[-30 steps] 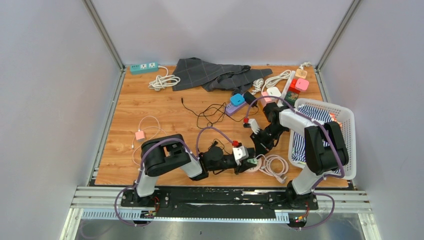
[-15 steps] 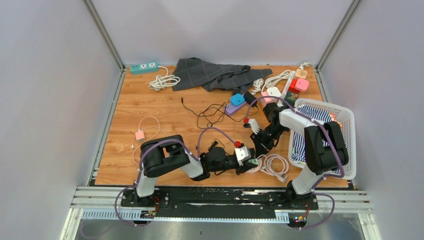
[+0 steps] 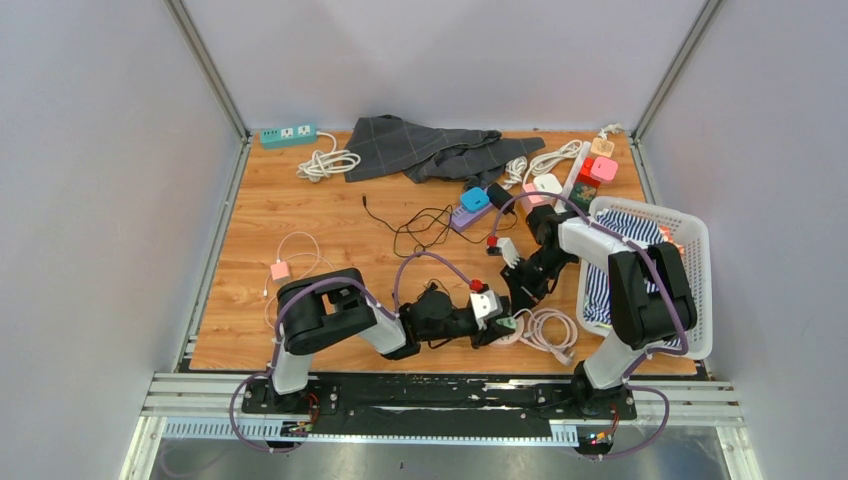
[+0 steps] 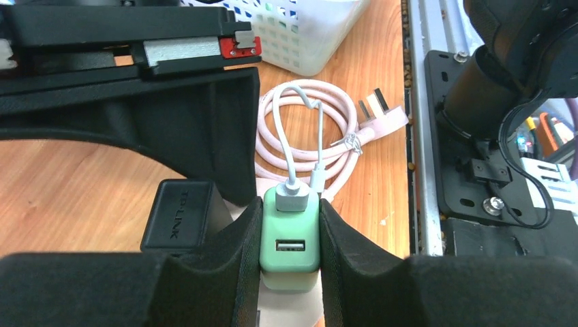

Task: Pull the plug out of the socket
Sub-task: Remove the plug from the socket.

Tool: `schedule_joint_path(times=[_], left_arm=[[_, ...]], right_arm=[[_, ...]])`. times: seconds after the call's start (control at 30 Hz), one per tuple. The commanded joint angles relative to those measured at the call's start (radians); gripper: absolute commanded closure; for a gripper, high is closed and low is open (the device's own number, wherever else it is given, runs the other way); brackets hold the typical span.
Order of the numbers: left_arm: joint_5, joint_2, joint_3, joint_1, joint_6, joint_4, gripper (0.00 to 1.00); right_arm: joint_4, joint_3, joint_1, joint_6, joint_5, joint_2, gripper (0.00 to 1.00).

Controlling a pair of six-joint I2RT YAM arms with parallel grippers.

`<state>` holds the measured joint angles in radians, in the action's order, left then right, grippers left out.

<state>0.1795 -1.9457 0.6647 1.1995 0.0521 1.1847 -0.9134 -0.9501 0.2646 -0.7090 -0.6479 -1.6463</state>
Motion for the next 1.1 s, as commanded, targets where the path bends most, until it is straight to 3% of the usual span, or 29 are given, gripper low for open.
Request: schedule_joint_path(times=[0.0, 0.1, 0.27, 0.37, 0.53, 0.63, 0.73, 0.87, 1.07], left_arm=[[0.01, -0.018, -0.04, -0.048, 0.04, 0.064, 1.0], [-0.013, -0.021, 0.004, -0.025, -0.035, -0.066, 1.0], [-0.123, -0.01, 0.015, 0.039, -0.185, -0.123, 1.0], [-0.12, -0.005, 0.014, 0.028, -0.127, -0.107, 1.0], [0.081, -0.016, -0.029, -0.073, 0.131, 0.078, 1.0], [0.106, -0.022, -0.029, -0.083, 0.142, 0.104, 1.0], [0.048, -0.001, -0.005, -0.068, 0.072, 0.0, 1.0], [-0.141, 0.051, 0.028, 0.007, -0.106, -0.206, 1.0], [-0.201, 0.056, 0.034, 0.031, -0.139, -0.218, 1.0]], right_arm=[[0.105, 0.079, 0.016, -0.066, 0.263, -0.088, 0.91], [0.105, 0.082, 0.016, -0.066, 0.264, -0.086, 0.91], [0.107, 0.076, 0.027, -0.062, 0.266, -0.09, 0.91], [0.109, 0.08, 0.04, -0.064, 0.278, -0.087, 0.91], [0.113, 0.079, 0.054, -0.064, 0.294, -0.088, 0.92], [0.117, 0.081, 0.056, -0.064, 0.297, -0.086, 0.91], [0.117, 0.077, 0.063, -0.061, 0.302, -0.089, 0.91], [0.12, 0.078, 0.064, -0.058, 0.306, -0.087, 0.92], [0.12, 0.076, 0.067, -0.054, 0.307, -0.089, 0.92]])
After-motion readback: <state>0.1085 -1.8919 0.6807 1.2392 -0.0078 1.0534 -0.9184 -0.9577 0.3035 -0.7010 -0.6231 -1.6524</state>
